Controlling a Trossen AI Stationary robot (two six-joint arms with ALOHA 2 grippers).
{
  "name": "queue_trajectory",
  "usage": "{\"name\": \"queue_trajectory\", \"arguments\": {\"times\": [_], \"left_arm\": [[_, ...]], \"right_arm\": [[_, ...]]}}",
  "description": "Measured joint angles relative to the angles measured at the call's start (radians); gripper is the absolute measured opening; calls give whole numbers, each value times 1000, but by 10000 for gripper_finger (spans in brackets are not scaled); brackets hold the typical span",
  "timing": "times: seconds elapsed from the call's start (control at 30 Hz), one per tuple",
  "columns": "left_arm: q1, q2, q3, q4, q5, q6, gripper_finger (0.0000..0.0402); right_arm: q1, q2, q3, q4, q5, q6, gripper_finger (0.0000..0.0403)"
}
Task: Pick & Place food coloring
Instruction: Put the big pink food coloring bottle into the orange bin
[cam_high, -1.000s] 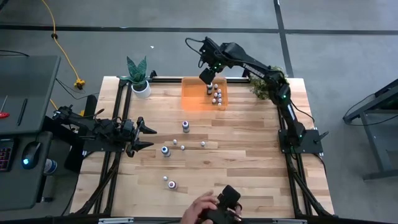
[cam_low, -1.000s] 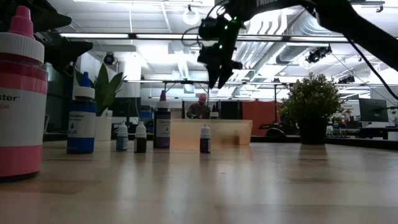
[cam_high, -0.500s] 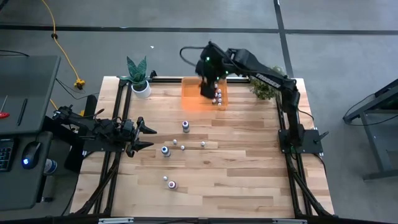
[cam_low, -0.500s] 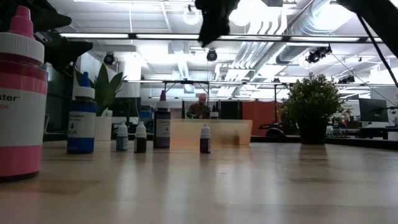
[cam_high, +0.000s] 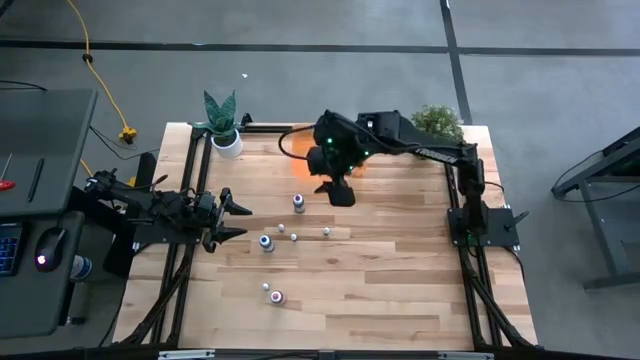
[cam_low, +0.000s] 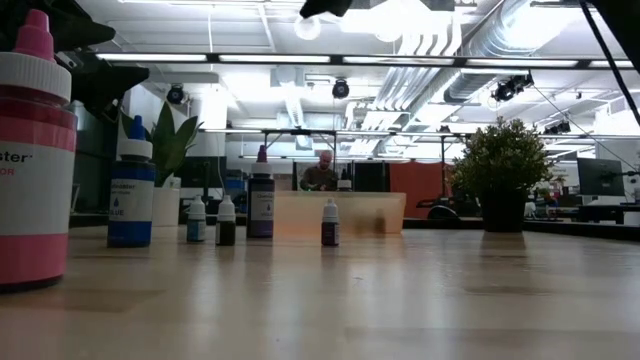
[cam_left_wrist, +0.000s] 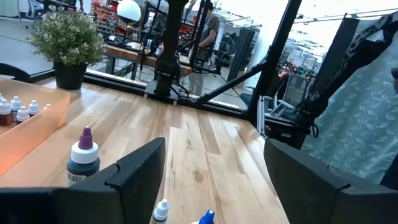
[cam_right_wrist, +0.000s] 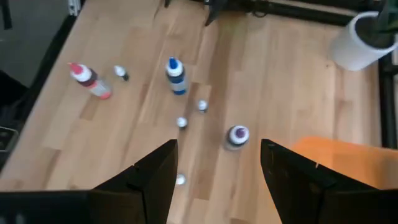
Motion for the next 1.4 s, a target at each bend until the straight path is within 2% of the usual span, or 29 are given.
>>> {"name": "queue_trajectory", "arguments": {"times": [0.3,0.8,1.07,1.27,1.4], "left_arm": [[0,0,0,0,0,0,271],[0,0,0,0,0,0,271],[0,0,0,0,0,0,271],[0,0,0,0,0,0,271],[0,0,0,0,0,0,271]], "right_arm": [[110,49,0,-15,153,79,218],[226,207,0,133,140,179,214],[304,277,0,204,147,128,213],[361,331,-2,250,141,148,213],[399,321,-65,360,152,182,211]]}}
